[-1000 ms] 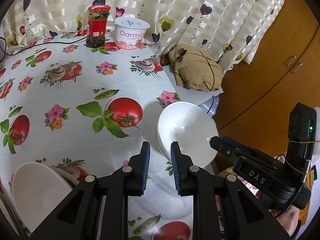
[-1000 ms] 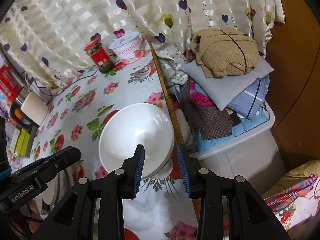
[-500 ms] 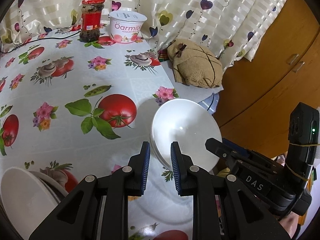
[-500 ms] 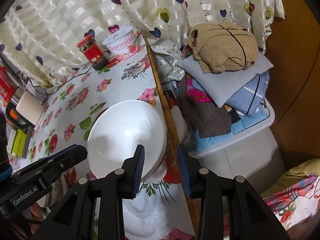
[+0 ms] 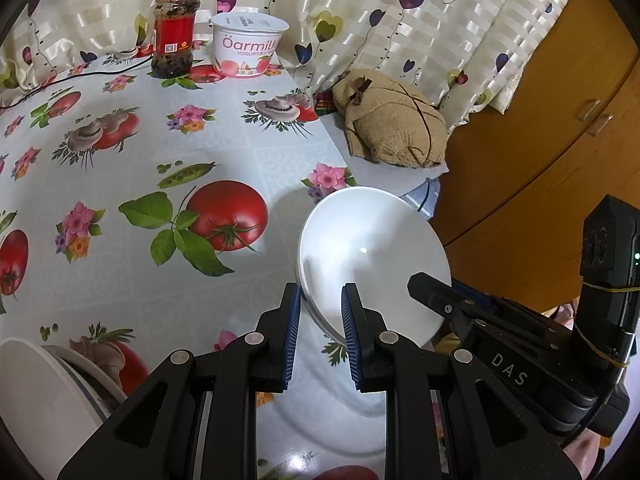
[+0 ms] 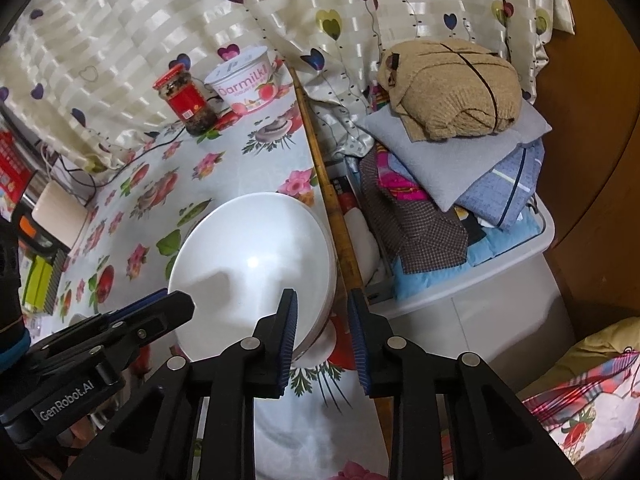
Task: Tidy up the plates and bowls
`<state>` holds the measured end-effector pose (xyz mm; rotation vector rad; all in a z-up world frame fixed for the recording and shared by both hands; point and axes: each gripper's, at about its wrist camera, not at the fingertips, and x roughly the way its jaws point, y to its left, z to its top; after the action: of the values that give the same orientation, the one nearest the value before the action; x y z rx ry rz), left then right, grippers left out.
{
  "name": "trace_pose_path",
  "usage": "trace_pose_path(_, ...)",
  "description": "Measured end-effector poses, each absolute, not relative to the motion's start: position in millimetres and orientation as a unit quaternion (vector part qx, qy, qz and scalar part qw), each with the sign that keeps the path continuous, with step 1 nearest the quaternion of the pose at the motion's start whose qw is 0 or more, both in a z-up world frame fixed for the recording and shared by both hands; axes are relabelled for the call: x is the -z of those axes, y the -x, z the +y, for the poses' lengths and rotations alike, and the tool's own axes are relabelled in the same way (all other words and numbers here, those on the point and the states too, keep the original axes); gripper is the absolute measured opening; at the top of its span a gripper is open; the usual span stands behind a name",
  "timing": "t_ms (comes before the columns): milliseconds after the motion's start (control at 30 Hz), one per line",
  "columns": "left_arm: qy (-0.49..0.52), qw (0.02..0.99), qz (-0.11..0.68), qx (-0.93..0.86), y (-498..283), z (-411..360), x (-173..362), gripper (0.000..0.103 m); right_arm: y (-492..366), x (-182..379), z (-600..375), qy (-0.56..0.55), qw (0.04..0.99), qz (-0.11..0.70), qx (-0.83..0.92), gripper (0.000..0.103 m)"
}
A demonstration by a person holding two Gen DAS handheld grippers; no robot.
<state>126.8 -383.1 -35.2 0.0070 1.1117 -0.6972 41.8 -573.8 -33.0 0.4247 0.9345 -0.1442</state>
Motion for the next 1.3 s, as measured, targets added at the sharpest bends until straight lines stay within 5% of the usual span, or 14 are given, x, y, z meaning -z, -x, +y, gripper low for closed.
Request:
trace_pose_path(667, -0.009, 0.8, 0.503, 0.328, -118.4, -378.2, 21.0, 0.022, -38.7, 29.2, -571.7, -0.201, 0.872, 0.442, 0.066, 0.02)
trace_pose_path(1300, -0.001, 0.832, 0.453, 0.321, -88.4, -329.4, -40.8, 0.022, -9.0, -31.5, -530.3, -0.175, 0.898, 0.402, 0.048, 0.02)
